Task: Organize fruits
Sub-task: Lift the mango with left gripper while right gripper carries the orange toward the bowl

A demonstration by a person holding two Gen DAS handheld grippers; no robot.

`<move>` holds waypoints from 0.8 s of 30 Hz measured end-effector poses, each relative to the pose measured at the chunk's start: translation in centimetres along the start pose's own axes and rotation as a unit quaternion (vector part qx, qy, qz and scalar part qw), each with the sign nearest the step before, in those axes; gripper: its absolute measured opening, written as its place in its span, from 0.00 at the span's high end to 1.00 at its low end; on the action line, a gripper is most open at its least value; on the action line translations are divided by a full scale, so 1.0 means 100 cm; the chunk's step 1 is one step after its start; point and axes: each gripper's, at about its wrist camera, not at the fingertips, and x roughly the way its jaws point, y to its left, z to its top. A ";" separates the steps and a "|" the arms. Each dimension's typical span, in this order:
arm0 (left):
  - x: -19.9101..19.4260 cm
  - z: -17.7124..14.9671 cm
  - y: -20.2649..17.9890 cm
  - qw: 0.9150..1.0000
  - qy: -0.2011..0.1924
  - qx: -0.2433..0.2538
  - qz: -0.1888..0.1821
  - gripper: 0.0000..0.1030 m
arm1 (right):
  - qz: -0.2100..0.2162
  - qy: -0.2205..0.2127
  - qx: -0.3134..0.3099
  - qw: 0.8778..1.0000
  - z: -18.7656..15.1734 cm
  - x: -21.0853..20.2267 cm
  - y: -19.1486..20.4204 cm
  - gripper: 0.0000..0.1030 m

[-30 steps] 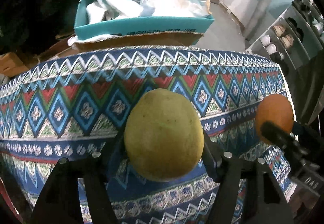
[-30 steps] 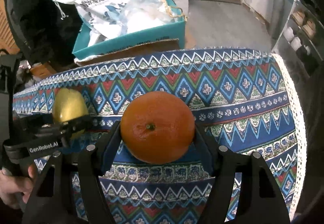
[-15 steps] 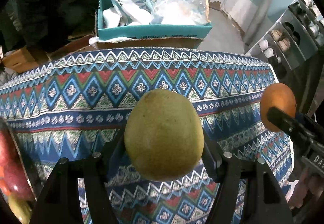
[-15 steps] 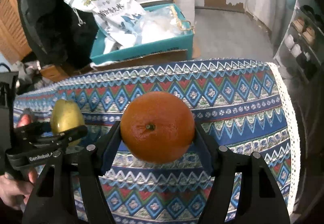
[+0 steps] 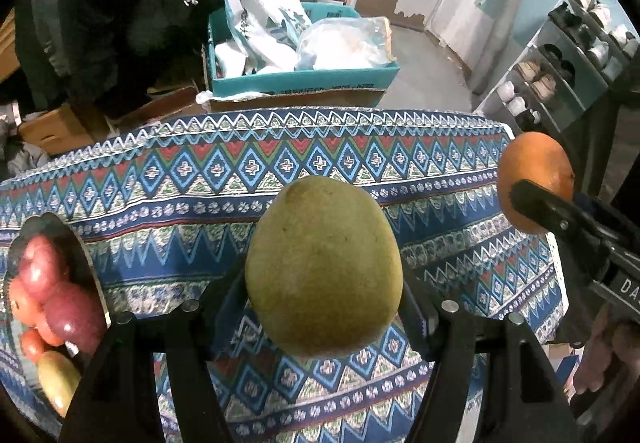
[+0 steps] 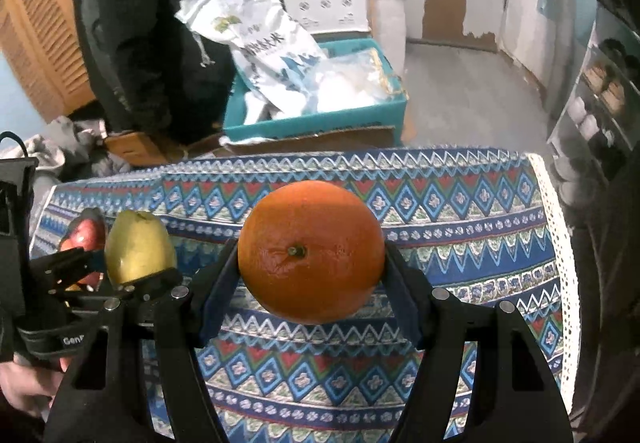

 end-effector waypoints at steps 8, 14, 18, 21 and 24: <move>-0.043 -0.011 0.007 1.000 -0.027 0.001 0.001 0.32 | 0.022 -0.012 -0.009 1.000 0.000 -0.021 0.023 0.33; -0.071 -0.019 0.012 0.999 -0.042 0.002 0.000 0.32 | 0.040 -0.024 -0.018 0.999 0.004 -0.037 0.045 0.33; -0.088 -0.026 0.019 0.999 -0.051 0.002 0.003 0.32 | 0.050 -0.029 -0.032 0.998 0.005 -0.046 0.060 0.33; -0.100 -0.031 0.027 0.998 -0.057 0.001 0.004 0.32 | 0.060 -0.030 -0.042 0.997 0.004 -0.051 0.073 0.33; -0.109 -0.036 0.035 0.998 -0.064 -0.005 0.006 0.32 | 0.068 -0.031 -0.052 0.996 0.005 -0.055 0.086 0.33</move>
